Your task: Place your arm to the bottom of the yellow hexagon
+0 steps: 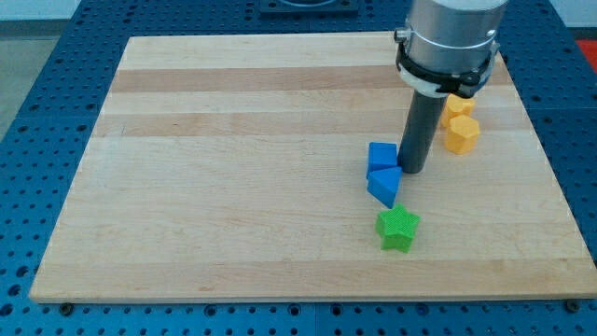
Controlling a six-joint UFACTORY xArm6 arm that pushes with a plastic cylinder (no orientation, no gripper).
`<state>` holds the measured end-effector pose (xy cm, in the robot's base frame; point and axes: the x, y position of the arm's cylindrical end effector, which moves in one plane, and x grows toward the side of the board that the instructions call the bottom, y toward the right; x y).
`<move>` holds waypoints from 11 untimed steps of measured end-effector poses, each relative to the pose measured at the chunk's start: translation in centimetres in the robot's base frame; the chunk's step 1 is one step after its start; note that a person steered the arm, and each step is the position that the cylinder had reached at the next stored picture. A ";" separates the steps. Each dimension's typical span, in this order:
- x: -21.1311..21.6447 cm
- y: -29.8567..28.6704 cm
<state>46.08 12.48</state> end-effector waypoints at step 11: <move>2.8 15.4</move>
